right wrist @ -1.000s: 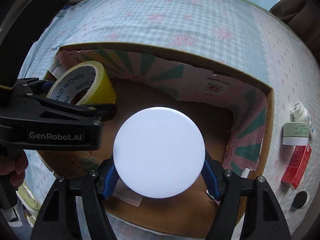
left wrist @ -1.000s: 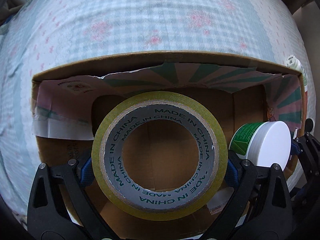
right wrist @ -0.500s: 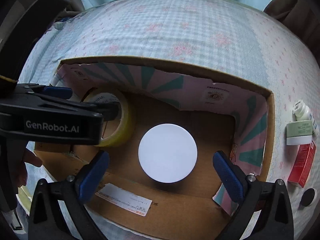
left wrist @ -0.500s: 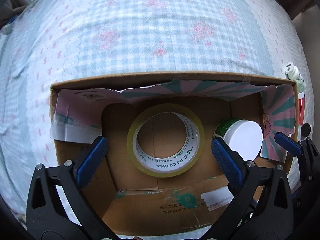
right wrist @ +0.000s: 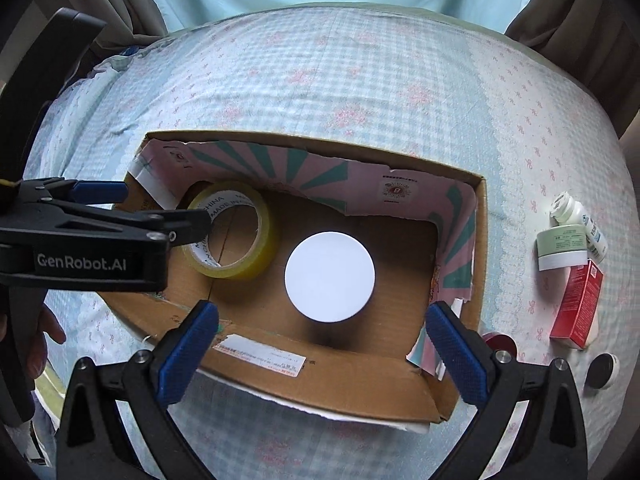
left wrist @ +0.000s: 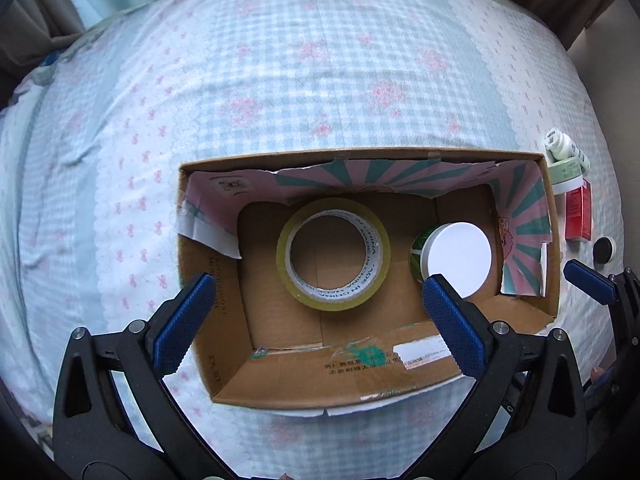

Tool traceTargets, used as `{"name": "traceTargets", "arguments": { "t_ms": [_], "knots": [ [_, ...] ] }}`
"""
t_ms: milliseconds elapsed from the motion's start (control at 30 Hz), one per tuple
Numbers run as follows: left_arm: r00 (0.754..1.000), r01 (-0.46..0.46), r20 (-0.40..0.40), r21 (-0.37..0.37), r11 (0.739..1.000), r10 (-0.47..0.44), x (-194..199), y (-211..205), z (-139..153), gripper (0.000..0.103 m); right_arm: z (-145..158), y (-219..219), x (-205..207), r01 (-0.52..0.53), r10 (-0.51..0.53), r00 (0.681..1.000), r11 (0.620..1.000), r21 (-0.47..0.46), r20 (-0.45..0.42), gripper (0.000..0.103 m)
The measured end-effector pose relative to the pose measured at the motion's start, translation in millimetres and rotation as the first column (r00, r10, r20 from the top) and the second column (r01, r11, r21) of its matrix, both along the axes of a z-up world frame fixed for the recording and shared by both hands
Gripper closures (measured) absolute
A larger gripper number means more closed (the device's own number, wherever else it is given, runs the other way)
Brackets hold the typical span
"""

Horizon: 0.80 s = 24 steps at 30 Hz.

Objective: Organize rigid objects
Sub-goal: 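Open both tools to release the tape roll and jar in the box, then move both tools from the box toward the remaining items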

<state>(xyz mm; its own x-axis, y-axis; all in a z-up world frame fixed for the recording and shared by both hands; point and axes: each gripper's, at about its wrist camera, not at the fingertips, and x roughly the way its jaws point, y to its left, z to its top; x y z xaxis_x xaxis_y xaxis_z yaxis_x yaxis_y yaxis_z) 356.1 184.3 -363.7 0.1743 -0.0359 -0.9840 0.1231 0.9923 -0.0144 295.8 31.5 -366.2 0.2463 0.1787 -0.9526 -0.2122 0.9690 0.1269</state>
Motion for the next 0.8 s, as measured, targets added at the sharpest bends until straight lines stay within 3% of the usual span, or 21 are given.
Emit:
{"name": "traceTargets", "arguments": {
  "t_ms": [267,500,800],
  "knots": [
    [0.993,0.000,0.116,-0.016,1.000,0.002,-56,10,70,0.000,59,-9,-48,0.041,-0.042,0.995,0.999,0.010,0.090,0.000],
    [0.969,-0.003,0.245,-0.035,0.999,0.011,-128,17,135,0.000,117,-25,-105,0.117,-0.120,0.983,0.993,0.030,0.141,0.000],
    [0.937,0.034,0.349,-0.115,0.993,0.008,-196,-13,195,0.000,182,-75,-178,0.268,-0.258,0.943,0.963,-0.020,0.209,0.000]
  ]
}}
